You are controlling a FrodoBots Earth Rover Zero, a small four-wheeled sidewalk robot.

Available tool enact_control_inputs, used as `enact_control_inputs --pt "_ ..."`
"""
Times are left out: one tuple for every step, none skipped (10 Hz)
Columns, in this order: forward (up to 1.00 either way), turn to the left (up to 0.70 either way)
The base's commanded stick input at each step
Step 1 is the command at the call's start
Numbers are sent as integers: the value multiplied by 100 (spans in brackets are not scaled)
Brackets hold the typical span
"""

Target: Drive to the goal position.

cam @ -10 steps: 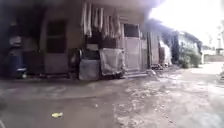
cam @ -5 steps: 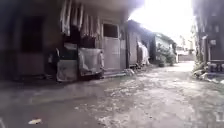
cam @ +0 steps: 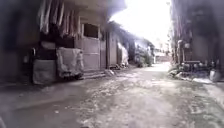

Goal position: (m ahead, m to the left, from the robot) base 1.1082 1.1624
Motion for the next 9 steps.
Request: enact_control_inputs --pt "0 -45" --pt "0 -45" --pt "0 -45" --pt "0 -45" --pt "0 -45" --pt "0 -45" --pt "0 -37" --pt "0 -12" --pt "0 0"
